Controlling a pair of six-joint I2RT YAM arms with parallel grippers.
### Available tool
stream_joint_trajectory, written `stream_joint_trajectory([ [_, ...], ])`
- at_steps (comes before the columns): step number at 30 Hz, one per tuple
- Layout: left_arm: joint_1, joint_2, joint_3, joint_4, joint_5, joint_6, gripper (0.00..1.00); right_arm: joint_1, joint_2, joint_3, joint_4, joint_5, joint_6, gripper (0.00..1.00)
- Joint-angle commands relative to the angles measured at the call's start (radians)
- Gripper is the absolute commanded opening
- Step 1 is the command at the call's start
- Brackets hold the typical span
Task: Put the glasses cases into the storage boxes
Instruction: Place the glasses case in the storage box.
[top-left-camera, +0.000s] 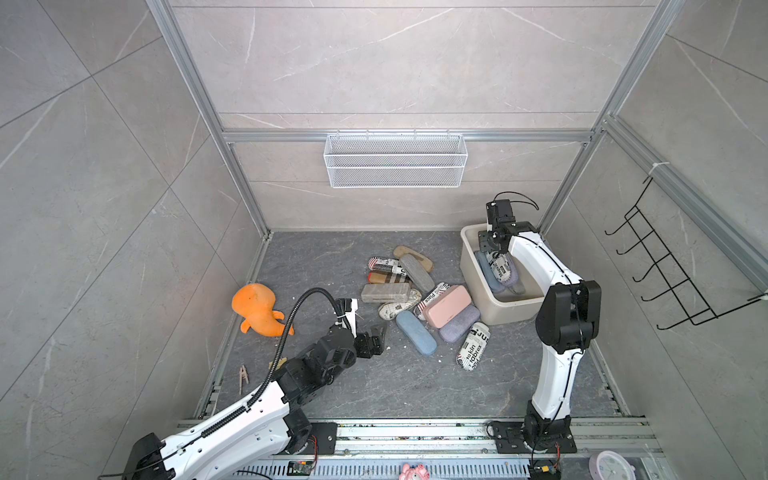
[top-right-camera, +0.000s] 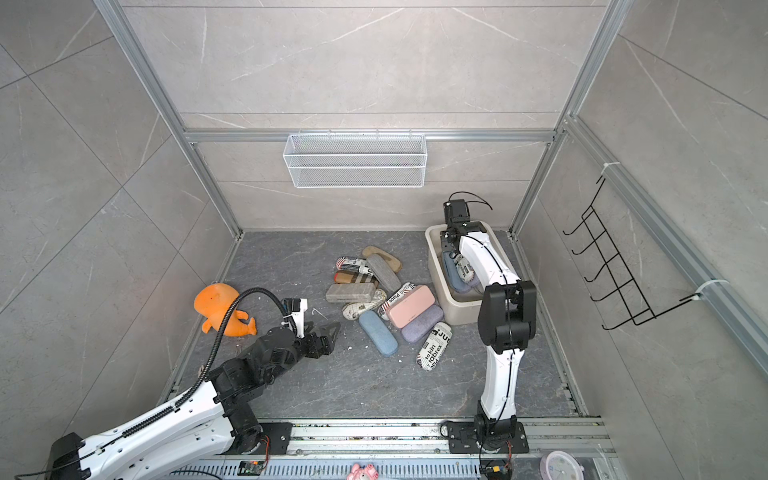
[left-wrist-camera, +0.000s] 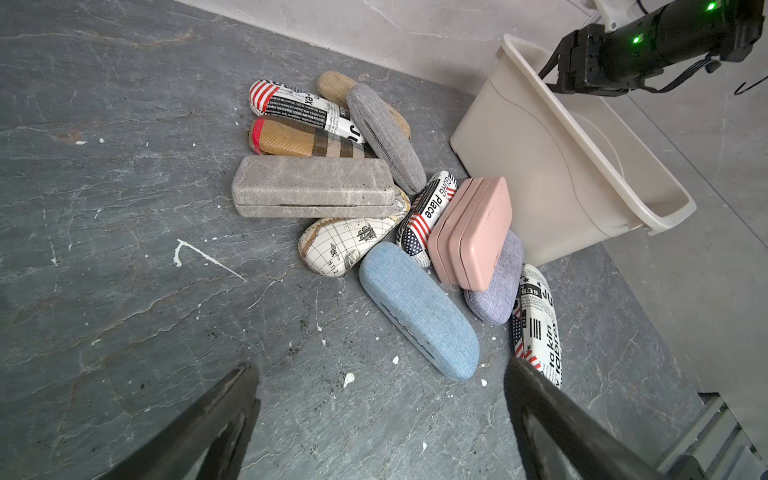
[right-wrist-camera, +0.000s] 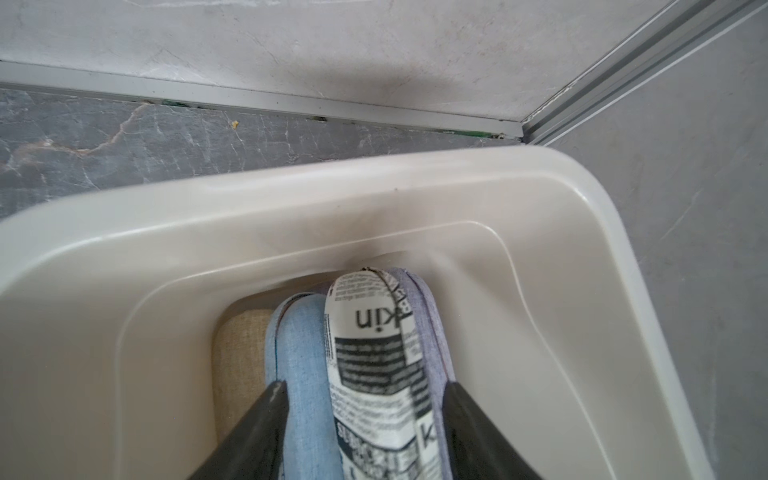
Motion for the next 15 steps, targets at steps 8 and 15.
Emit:
stream_joint_trajectory([
  [8, 0.005, 0.17, 0.117, -0.01, -0.053, 0.031, 0.99, 0.187, -0.393, -0.315, 0.077, 0.029, 0.153, 0.65],
  [15, 0.083, 0.444, 0.32, -0.115, 0.049, 0.096, 0.97, 0.344, -0.657, -0.602, 0.143, 0.078, 0.201, 0.68],
])
